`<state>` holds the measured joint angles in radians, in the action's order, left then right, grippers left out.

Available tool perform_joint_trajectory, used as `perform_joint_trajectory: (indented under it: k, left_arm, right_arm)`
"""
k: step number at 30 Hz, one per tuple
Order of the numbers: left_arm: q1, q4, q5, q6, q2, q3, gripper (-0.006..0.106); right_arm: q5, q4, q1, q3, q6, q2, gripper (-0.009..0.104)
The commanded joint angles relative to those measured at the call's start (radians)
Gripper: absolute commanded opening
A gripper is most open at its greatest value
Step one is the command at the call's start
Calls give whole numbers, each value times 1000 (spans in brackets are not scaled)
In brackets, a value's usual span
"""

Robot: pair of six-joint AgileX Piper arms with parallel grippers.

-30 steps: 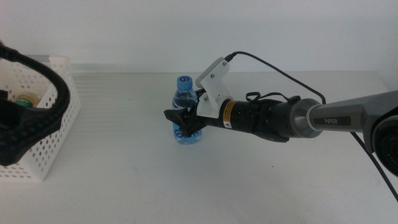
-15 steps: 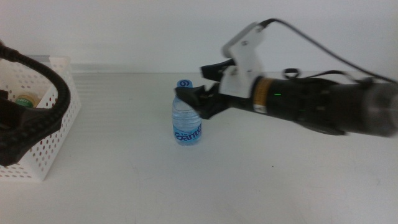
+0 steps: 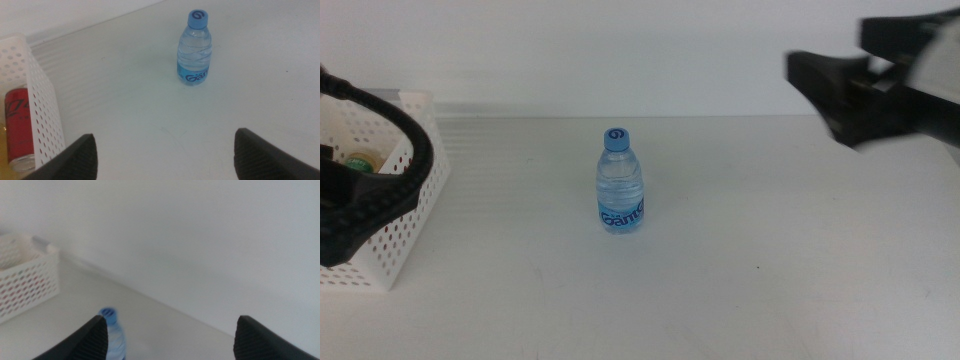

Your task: Use arms to grab the bottles and put them into the dustbin to the left of the table.

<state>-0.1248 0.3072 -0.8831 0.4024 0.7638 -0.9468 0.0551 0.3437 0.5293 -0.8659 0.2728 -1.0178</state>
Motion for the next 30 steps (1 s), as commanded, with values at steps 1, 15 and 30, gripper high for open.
perform_joint_trajectory:
  k: [1,15,30]
  left_arm:
    - [-6,31,60,-6,-4,-27,90]
    - [-6,31,60,-6,-4,-27,90]
    - [-5,13,210,-11,8,-27,90]
  right_arm:
    - [81,-189,35,-24,-239,100,66]
    - [251,-383,114,-23,-469,229,66]
    - [253,-383,114,-23,-468,228,66]
